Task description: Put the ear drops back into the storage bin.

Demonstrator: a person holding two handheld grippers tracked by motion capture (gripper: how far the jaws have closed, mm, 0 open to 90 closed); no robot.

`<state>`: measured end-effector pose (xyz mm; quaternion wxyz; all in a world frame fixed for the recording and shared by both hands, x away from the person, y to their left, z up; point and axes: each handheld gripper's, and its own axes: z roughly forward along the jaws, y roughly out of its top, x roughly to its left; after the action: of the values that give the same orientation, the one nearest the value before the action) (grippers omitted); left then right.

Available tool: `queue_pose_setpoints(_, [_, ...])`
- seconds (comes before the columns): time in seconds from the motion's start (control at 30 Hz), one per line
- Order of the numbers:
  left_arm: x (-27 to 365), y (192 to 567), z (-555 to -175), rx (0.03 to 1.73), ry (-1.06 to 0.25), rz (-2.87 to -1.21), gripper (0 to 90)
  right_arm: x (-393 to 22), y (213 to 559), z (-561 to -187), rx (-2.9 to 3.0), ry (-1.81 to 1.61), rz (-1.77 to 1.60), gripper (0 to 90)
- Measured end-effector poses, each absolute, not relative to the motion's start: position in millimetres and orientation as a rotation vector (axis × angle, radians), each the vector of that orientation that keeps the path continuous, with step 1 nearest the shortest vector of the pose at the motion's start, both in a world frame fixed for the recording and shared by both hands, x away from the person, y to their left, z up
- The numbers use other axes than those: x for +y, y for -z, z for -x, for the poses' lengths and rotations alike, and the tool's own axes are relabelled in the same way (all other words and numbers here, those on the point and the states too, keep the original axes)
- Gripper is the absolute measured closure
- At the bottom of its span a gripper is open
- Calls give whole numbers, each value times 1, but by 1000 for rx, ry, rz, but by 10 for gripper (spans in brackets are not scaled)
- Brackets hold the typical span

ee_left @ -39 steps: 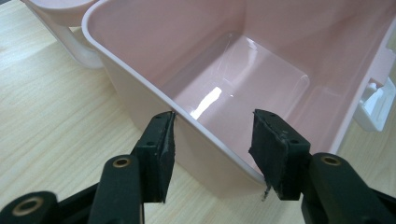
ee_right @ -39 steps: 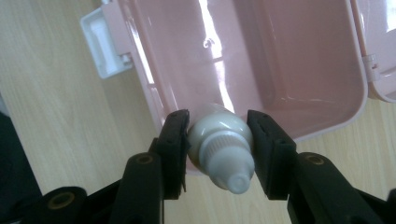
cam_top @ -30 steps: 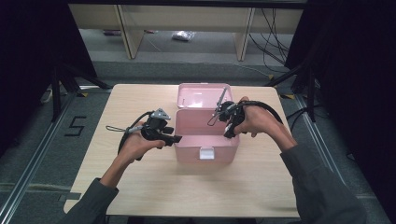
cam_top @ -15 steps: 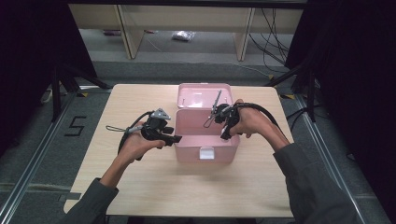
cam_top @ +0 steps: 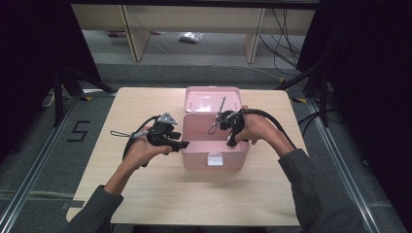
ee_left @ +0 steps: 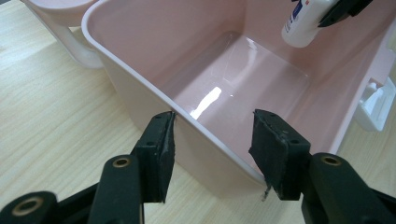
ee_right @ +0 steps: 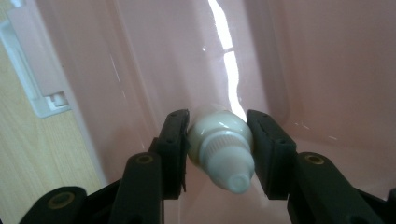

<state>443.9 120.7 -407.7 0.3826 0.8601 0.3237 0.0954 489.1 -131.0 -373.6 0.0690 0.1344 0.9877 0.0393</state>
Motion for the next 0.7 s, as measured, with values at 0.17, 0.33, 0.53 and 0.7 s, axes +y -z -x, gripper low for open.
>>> queue_pose_setpoints(0.17, [121,408,-444,827,-243,-2193,488,-129,380,-488,2985,-113,-385,604])
queue_pose_setpoints(0.33, [121,408,-444,828,-242,-2192,489,-126,384,-489,2994,-108,-386,604])
queue_pose_setpoints(0.53, [121,408,-444,827,-243,-2192,489,-124,390,-490,2999,-99,-376,604])
queue_pose_setpoints(0.7, [121,408,-444,828,-243,-2192,489,-123,395,-491,3009,-94,-355,604])
